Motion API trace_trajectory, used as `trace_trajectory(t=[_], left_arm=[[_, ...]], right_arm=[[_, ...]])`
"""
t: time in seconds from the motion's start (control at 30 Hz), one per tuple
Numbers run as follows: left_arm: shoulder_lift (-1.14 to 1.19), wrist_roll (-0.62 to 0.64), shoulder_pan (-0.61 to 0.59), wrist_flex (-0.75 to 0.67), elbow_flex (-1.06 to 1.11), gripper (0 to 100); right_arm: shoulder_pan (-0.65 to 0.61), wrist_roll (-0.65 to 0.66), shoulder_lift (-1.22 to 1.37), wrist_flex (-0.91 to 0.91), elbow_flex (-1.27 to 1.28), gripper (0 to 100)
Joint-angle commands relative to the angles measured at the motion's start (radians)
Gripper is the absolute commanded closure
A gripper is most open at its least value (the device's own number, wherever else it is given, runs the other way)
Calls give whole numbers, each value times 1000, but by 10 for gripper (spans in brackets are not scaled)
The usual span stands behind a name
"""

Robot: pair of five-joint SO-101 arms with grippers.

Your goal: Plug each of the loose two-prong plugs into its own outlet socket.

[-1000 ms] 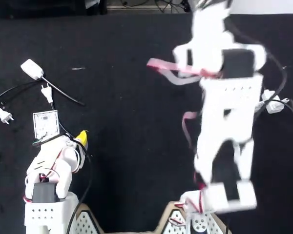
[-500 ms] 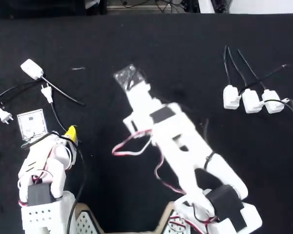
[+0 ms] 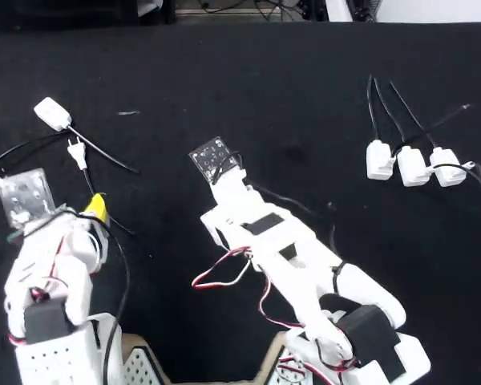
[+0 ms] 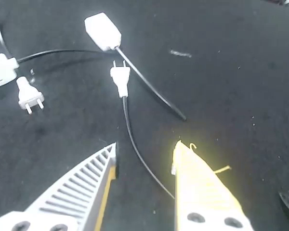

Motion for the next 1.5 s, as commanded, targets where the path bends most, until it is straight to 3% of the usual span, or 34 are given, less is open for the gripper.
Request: trace_trajectory(t=[0.0,0.17,0.37,0.53,0.97,1.27,1.47], left_arm=[[293,-44,-12,114,-298,800],[618,-140,-68,209,-556,800],[927,-152,-297,180,-811,800],[1195,-172,-401,115,-981,800],[1766,-370,-446,58,-1475,803],[2090,-614,-533,64,-1842,803],[2286,-735,-532,71,-1971,801]], right_arm=[[-14,-6,-51,-51,2,804],[-14,-8,-51,-52,2,804],[-14,-11,-51,-52,2,804],[-14,-11,-51,-52,2,804],[-14,-8,-50,-51,4,804],[-14,-11,-50,-51,4,804],[-14,-9,-50,-54,12,804]])
